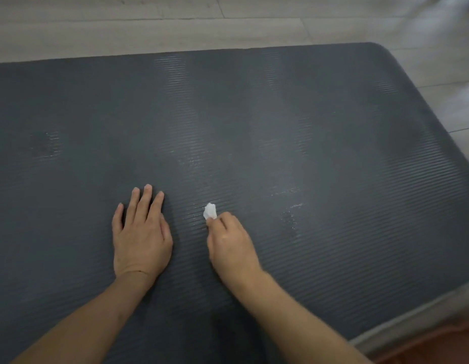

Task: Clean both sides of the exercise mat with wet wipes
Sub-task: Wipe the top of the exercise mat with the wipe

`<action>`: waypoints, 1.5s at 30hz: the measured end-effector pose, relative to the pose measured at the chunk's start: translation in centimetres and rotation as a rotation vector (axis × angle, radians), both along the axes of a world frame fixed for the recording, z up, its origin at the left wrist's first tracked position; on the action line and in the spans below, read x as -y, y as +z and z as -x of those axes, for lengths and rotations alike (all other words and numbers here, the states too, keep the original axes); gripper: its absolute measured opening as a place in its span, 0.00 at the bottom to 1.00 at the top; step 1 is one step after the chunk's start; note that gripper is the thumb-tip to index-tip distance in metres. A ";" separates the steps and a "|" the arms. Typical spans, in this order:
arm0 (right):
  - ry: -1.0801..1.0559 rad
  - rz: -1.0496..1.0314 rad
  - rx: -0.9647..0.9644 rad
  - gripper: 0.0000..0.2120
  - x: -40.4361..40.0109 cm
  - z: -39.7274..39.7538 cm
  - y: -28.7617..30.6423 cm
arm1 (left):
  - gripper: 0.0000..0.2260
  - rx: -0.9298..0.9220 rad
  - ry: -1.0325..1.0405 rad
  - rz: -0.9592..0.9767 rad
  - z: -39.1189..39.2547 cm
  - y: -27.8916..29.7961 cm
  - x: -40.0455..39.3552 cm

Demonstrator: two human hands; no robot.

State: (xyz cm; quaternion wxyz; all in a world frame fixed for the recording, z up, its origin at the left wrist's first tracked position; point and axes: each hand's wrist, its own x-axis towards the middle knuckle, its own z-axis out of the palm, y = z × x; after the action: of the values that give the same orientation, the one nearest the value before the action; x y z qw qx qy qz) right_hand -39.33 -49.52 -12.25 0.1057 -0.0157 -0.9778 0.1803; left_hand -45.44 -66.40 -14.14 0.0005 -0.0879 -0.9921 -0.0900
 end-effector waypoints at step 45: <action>0.085 0.024 0.101 0.08 1.8 0.3 0.0 | 0.29 0.290 0.025 -0.014 -8.1 4.3 1.4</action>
State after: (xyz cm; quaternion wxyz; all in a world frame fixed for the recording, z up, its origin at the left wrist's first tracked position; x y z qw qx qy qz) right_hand -39.62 -51.28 -12.29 0.0485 0.0154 -0.9795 0.1951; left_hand -37.38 -67.79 -9.88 -0.1409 -0.0615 -0.9821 -0.1085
